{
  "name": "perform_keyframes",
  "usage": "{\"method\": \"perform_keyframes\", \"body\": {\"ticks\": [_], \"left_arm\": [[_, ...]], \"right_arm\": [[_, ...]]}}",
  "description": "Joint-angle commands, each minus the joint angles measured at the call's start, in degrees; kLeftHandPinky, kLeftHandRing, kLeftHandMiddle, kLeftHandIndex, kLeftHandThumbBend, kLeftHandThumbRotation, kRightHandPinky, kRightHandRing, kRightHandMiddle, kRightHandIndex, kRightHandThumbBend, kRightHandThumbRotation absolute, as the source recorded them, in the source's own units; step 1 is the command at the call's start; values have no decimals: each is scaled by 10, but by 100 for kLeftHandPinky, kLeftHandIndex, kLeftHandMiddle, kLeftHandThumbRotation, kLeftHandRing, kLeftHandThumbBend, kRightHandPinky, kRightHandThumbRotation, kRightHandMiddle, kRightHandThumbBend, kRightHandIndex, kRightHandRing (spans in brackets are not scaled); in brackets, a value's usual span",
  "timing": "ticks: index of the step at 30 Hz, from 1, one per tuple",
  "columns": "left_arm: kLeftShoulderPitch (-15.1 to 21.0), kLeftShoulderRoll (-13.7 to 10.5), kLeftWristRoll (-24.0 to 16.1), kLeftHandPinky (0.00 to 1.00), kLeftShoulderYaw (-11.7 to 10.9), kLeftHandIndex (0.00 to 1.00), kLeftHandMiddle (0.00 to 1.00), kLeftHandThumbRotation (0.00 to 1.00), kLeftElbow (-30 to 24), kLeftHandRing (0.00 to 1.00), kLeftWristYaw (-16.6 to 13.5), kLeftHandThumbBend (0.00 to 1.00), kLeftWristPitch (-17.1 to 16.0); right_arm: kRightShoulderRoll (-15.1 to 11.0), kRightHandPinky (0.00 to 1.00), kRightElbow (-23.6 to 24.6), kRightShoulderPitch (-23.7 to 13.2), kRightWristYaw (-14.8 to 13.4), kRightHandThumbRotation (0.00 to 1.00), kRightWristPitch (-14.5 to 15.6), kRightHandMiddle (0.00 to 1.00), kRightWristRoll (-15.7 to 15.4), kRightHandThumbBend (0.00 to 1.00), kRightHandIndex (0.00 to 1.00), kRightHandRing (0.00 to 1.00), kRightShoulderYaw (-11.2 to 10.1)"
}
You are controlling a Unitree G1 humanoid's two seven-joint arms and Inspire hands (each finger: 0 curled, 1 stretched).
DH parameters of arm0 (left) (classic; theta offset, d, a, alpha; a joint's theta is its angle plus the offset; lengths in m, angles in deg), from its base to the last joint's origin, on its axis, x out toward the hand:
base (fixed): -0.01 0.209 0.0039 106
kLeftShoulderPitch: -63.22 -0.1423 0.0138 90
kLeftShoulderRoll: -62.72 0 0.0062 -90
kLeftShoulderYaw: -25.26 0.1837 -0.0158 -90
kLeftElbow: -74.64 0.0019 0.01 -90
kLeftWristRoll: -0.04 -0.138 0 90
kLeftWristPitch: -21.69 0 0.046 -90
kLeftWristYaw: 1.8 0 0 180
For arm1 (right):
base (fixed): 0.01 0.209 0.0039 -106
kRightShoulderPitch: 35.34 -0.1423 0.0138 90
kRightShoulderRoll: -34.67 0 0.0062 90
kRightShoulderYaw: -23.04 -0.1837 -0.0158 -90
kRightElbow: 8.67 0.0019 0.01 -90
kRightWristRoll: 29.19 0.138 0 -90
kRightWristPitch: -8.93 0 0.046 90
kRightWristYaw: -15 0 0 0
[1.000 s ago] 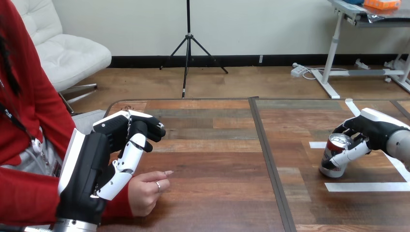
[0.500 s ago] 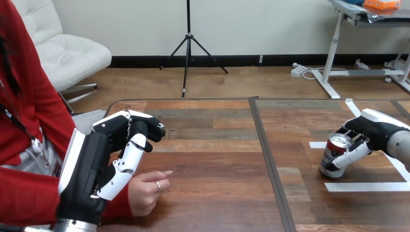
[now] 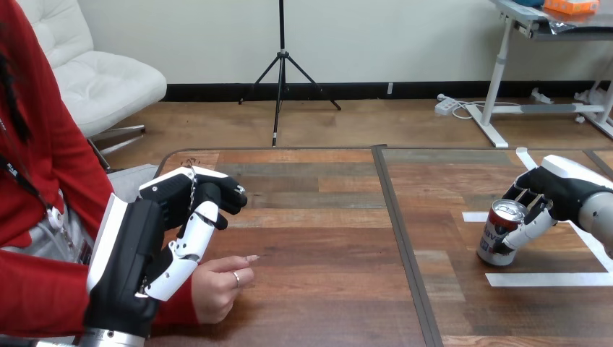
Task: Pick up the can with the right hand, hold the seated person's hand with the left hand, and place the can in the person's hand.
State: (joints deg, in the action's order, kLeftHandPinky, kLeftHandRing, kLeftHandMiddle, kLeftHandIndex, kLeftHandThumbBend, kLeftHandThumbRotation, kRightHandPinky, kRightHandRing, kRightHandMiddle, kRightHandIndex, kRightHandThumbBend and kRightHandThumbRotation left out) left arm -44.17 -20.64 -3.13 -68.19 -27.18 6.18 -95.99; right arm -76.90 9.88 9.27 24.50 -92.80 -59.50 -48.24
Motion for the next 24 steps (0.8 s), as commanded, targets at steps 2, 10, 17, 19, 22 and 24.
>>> {"method": "perform_keyframes", "body": {"ticks": [2, 10, 17, 19, 22, 24], "left_arm": [[14, -9, -2, 46, -9, 53, 56, 64, -32, 56, -3, 8, 4], [12, -9, -1, 46, -10, 52, 56, 64, -34, 56, -3, 8, 5], [11, -10, 2, 46, -11, 52, 56, 64, -35, 56, -3, 10, 7], [10, -10, 3, 46, -11, 51, 56, 64, -35, 56, -2, 10, 8], [10, -10, 5, 45, -10, 51, 56, 63, -37, 56, -1, 11, 9], [9, -10, 6, 45, -9, 51, 56, 63, -38, 56, -1, 11, 10]], "right_arm": [[7, 57, -4, -10, -31, 2, -16, 60, 7, 82, 54, 59, -8], [9, 54, -9, -2, -64, 0, -40, 56, 8, 75, 49, 55, -10], [10, 52, -12, -5, -68, 0, -39, 55, 5, 72, 47, 54, -7], [11, 51, -12, -5, -69, 0, -38, 55, 5, 72, 47, 54, -7], [11, 51, -12, -6, -70, 0, -39, 55, 4, 73, 47, 53, -6], [11, 51, -13, -6, -72, 0, -41, 55, 4, 74, 47, 53, -6]]}}
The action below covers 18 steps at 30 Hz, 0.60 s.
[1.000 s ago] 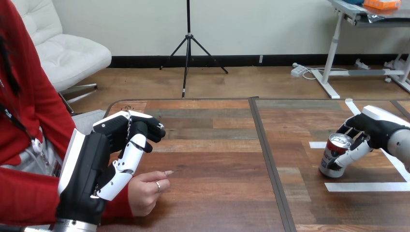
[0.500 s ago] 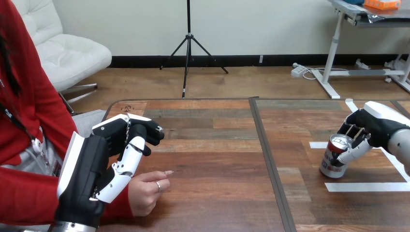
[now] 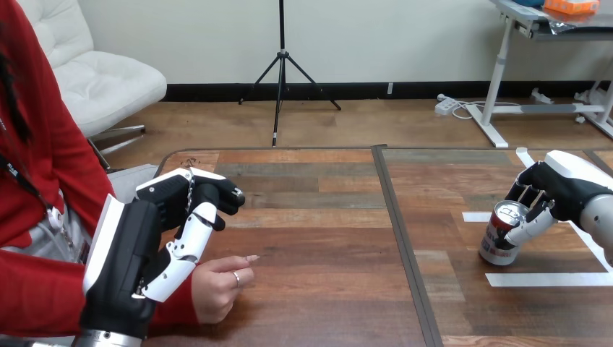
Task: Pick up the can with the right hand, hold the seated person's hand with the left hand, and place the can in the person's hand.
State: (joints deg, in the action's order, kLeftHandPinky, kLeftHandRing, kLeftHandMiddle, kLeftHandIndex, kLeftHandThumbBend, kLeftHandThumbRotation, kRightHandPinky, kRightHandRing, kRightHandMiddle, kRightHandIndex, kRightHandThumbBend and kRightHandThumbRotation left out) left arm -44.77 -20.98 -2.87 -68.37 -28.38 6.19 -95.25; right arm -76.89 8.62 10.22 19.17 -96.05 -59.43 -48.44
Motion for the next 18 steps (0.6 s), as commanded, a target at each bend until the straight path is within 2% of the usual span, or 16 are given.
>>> {"method": "perform_keyframes", "body": {"ticks": [1, 18], "left_arm": [[15, -7, 3, 45, -7, 51, 56, 63, -27, 56, -1, 11, 4], [14, -8, 5, 44, -6, 50, 56, 61, -31, 56, -1, 15, 11]], "right_arm": [[10, 51, 0, -15, -19, 0, -10, 55, 3, 74, 46, 53, -4], [8, 49, -1, -18, -19, 0, -13, 53, 3, 78, 46, 52, -4]]}}
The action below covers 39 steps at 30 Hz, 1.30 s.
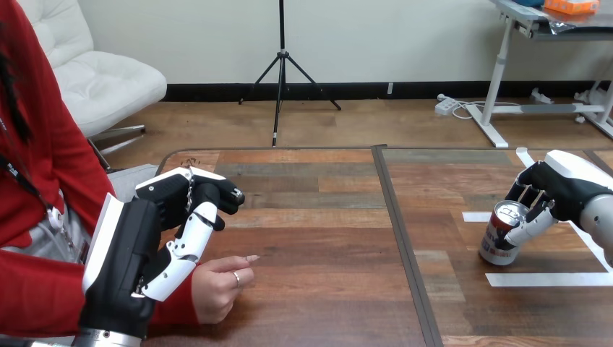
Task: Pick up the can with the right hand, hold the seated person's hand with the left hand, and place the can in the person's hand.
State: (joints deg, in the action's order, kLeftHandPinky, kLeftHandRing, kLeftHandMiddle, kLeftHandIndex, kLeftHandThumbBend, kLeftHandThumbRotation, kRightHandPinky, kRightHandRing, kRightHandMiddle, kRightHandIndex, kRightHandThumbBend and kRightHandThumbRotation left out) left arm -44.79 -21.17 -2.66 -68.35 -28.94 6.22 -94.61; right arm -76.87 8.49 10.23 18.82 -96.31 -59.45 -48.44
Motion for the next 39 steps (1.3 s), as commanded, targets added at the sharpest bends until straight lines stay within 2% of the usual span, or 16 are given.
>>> {"method": "perform_keyframes", "body": {"ticks": [1, 12, 15, 19, 21, 22, 25, 28, 30, 31, 33, 39], "left_arm": [[15, -6, 2, 44, -6, 50, 56, 61, -26, 56, -1, 15, 5], [18, -11, -7, 44, -9, 50, 57, 61, -24, 56, -3, 13, 1], [20, -17, -26, 44, -12, 50, 57, 59, -21, 55, -5, 12, -7], [24, -39, -65, 43, -19, 52, 57, 55, -21, 55, -4, 13, -21], [26, -47, -78, 44, -21, 54, 59, 49, -22, 56, -2, 17, -24], [25, -55, -97, 44, -25, 54, 59, 47, -29, 56, -1, 18, -19], [22, -72, -137, 46, -33, 57, 61, 42, -49, 57, 2, 27, -1], [19, -87, -174, 47, -41, 60, 63, 39, -71, 59, 8, 41, 21], [18, -92, -193, 49, -44, 63, 65, 36, -84, 61, 11, 57, 34], [18, -99, -208, 49, -46, 63, 66, 36, -90, 61, 15, 61, 42], [19, -107, -222, 50, -47, 65, 67, 34, -97, 62, 18, 70, 50], [32, -152, -262, 52, -47, 69, 70, 28, -100, 64, 47, 91, 63]], "right_arm": [[8, 48, 0, -18, -15, 0, -11, 53, 3, 78, 46, 52, -4], [4, 48, 0, -17, -15, 0, -19, 53, 3, 80, 45, 51, -4], [4, 48, 0, -18, -14, 0, -19, 53, 2, 80, 45, 52, -3], [2, 49, 2, -20, -13, 0, -20, 54, 1, 80, 46, 52, -2], [2, 49, 3, -21, -12, 0, -21, 54, 1, 80, 46, 52, -3], [1, 49, 4, -21, -11, 0, -21, 54, 2, 80, 46, 52, -3], [1, 49, 6, -23, -6, 0, -20, 54, 4, 79, 46, 52, -5], [1, 49, 8, -26, -1, 0, -18, 54, 7, 79, 46, 53, -8], [1, 49, 10, -27, 0, 0, -18, 54, 8, 78, 47, 53, -8], [1, 49, 11, -27, 0, 0, -21, 54, 9, 78, 47, 53, -9], [0, 48, 12, -27, -1, 0, -23, 54, 9, 78, 47, 52, -9], [-1, 46, 15, -28, -1, 0, -32, 53, 14, 79, 47, 51, -13]]}}
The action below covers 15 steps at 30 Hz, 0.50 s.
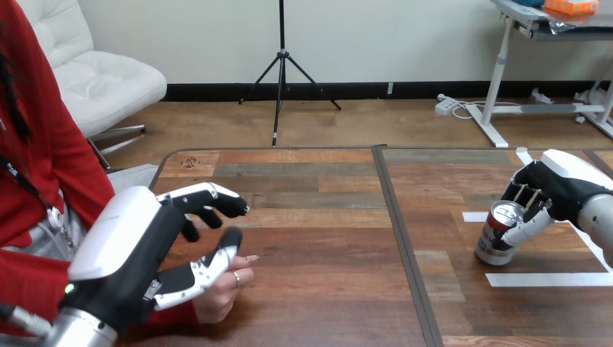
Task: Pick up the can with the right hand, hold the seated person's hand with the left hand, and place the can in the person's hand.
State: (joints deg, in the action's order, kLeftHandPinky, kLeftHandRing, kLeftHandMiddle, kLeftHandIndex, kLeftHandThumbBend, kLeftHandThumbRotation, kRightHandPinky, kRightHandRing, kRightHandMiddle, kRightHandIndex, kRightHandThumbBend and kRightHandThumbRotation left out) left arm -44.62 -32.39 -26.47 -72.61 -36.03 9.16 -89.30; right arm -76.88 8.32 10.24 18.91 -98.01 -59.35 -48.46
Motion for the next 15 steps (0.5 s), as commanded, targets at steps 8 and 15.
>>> {"method": "perform_keyframes", "body": {"ticks": [8, 15], "left_arm": [[60, -98, -17, 58, 8, 73, 73, 26, -17, 69, 104, 99, 50], [78, -124, -21, 61, 20, 75, 75, 23, -4, 71, 146, 100, 72]], "right_arm": [[-1, 45, 16, -31, 5, 0, -21, 52, 23, 79, 47, 50, -20], [-1, 45, 16, -31, 7, 0, -22, 51, 28, 79, 46, 49, -23]]}}
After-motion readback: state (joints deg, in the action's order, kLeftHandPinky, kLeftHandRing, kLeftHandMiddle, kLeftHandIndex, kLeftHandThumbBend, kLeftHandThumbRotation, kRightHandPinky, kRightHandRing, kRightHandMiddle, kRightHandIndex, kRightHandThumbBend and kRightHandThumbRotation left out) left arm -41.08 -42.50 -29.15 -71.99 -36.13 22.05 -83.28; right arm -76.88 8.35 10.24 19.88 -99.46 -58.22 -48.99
